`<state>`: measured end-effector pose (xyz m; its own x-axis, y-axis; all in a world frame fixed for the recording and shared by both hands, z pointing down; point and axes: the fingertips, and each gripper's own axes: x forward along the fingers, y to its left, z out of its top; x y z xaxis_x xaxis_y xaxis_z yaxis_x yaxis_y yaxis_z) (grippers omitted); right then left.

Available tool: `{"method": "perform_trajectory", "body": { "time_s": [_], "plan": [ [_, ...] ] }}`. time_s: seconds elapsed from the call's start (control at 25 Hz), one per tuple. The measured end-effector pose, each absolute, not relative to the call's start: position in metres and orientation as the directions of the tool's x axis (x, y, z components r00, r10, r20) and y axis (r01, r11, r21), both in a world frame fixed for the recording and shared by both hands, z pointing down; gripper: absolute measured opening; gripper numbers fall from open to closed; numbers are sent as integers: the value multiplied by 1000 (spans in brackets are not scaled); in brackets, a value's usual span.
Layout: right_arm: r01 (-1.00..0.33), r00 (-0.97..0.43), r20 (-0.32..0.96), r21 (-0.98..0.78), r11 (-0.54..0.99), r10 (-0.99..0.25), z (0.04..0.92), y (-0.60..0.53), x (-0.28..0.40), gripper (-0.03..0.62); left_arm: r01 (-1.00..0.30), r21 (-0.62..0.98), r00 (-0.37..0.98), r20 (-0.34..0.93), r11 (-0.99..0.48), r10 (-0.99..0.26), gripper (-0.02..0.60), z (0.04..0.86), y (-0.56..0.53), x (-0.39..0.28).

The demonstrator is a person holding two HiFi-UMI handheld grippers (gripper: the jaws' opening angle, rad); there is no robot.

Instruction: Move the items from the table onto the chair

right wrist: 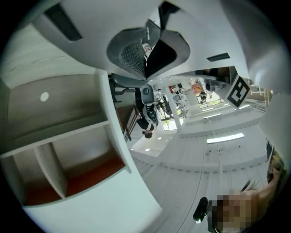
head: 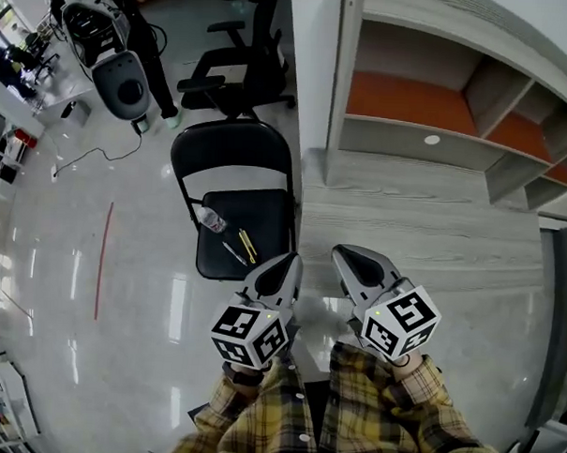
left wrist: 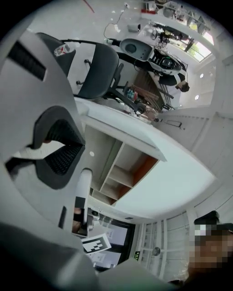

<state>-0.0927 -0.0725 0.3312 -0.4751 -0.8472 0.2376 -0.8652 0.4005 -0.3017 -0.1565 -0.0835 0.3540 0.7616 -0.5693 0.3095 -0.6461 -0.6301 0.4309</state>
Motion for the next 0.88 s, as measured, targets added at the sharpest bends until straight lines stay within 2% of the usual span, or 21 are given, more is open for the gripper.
{"method": "perform_trajectory", "body": {
  "time_s": [0.24,0.48,0.68,0.88],
  "plan": [
    [-926,-355,255,-232,299,-899,323,1,40,20,-592,393,806,281,-704,-521,5,331,-30,-45],
    [-948,-274,264,-233,215,-925,318,61,136,20,-552,366,834,270,-749,-482,5,316,15,39],
    [-964,-197,264,-228,137,-944,315,98,188,18,-492,343,866,285,-800,-410,5,311,47,93],
    [-977,-128,262,-201,75,-957,312,115,206,18,-436,322,891,288,-840,-352,5,304,62,119]
  ]
}}
